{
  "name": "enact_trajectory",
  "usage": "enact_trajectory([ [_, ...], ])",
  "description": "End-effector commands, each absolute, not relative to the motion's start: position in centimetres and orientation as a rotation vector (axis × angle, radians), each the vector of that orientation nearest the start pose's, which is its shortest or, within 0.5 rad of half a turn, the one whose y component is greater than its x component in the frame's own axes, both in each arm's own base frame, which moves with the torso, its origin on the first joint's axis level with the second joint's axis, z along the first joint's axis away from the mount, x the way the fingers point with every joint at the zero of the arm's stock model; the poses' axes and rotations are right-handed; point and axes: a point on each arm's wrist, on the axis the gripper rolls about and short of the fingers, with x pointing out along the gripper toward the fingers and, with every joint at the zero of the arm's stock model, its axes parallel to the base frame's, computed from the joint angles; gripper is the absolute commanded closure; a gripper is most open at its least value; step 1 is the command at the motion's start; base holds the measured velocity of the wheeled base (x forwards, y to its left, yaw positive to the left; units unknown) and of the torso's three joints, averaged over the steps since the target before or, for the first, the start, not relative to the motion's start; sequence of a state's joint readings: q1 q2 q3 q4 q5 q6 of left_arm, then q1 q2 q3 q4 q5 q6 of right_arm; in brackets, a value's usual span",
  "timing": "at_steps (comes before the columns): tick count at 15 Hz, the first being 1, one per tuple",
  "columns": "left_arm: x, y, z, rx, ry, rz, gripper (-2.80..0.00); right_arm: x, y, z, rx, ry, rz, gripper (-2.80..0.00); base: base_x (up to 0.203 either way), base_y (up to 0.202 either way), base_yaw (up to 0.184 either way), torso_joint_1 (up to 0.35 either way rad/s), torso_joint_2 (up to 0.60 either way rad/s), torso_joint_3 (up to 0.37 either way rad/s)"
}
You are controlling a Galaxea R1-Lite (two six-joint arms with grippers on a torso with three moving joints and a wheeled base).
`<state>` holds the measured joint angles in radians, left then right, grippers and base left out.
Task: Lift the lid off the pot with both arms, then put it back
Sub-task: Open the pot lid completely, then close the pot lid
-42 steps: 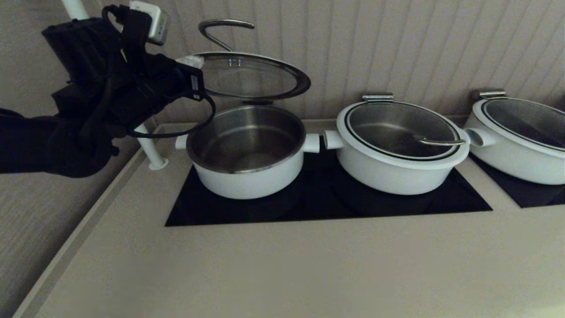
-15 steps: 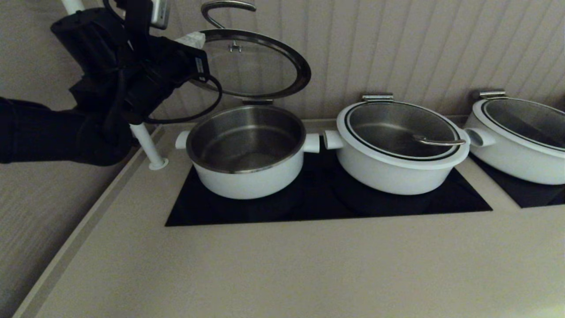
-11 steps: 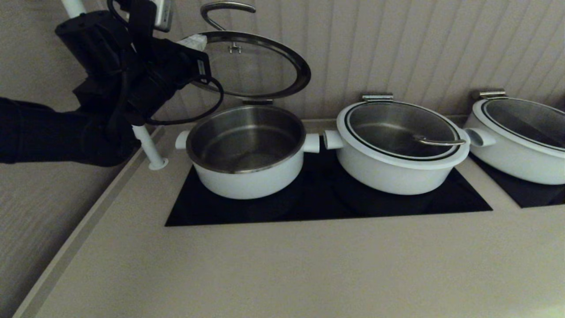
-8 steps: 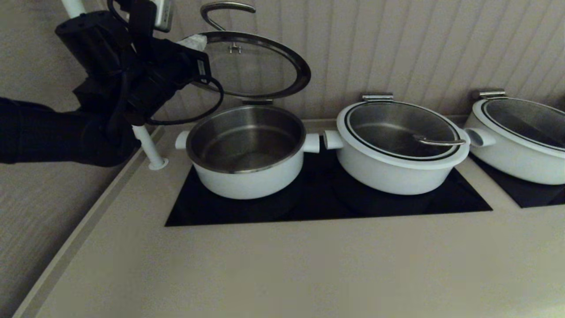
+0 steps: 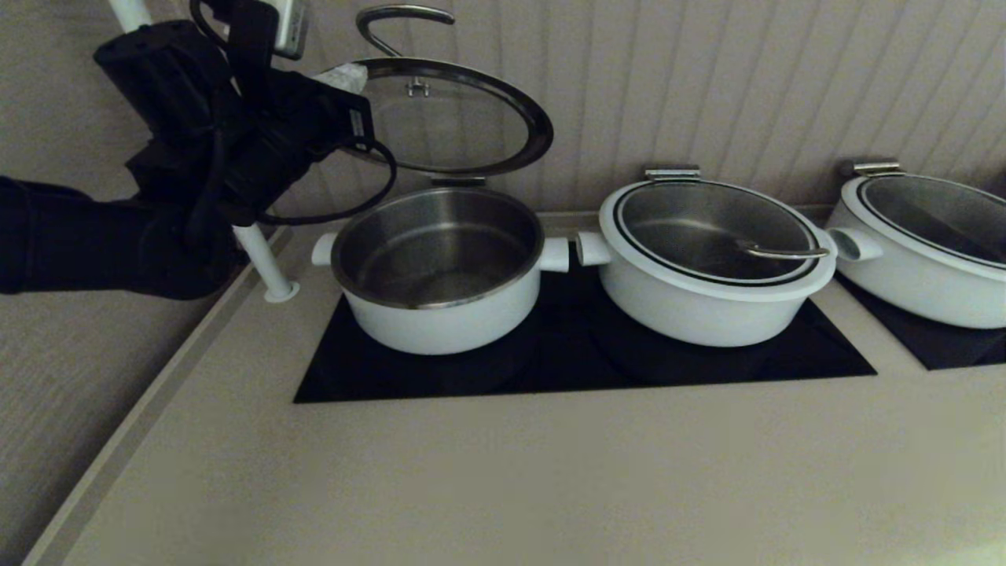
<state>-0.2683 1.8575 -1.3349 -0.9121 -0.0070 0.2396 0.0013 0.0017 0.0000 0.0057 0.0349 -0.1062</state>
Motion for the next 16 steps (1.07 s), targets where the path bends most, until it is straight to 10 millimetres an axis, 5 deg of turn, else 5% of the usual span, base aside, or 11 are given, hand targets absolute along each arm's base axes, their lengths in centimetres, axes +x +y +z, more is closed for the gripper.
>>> enact_trajectory([
  [1,34.9,-9.6,30.6,0.185,-0.421,-0.222,0.00,-2.3,0.1,7.5,-0.107,0.007,0.037,0.00,0.000,0.000,0.000,0.000,0.00,0.000],
  [16,33.2,-9.2,30.5,0.193,-0.392,-0.227,0.00,-2.3,0.1,7.5,-0.107,0.007,0.037,0.00,0.000,0.000,0.000,0.000,0.00,0.000],
])
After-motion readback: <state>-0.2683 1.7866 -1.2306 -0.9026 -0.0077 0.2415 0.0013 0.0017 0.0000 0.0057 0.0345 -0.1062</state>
